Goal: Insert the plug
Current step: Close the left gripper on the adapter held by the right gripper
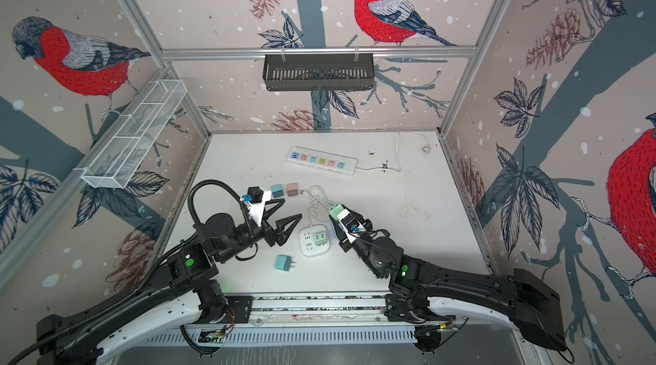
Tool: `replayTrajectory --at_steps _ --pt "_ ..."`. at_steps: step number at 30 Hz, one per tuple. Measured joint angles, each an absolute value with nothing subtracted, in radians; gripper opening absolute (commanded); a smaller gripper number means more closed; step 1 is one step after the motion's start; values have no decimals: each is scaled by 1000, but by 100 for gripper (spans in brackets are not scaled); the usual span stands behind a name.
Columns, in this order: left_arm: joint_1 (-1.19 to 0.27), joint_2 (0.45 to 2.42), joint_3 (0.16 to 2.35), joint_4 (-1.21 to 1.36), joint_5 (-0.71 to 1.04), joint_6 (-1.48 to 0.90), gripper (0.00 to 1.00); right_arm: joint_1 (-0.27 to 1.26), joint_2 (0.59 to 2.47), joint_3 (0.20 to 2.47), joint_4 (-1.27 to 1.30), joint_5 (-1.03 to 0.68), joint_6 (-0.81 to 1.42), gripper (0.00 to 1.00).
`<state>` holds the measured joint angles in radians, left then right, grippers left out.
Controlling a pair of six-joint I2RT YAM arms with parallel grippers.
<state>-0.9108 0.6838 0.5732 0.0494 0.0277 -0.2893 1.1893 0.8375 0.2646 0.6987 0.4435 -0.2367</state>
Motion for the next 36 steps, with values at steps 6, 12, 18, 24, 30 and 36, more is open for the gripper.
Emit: replayTrajectory --at_steps 6,12,18,24,30,36 --pt "-911 741 580 79 142 -289 84 1188 839 225 786 312 -447 1" --pt "-911 763 582 126 246 -289 84 1186 845 215 847 255 -595 1" --pt "-911 782 582 146 314 -285 82 1187 860 203 883 199 -689 1" --pt "-913 812 593 145 342 -270 76 1209 884 213 892 161 -748 1" --pt "-934 842 608 144 367 -255 71 1233 902 225 898 156 -788 2" --pt "-990 890 644 117 361 -230 56 1240 916 242 898 156 -799 1"
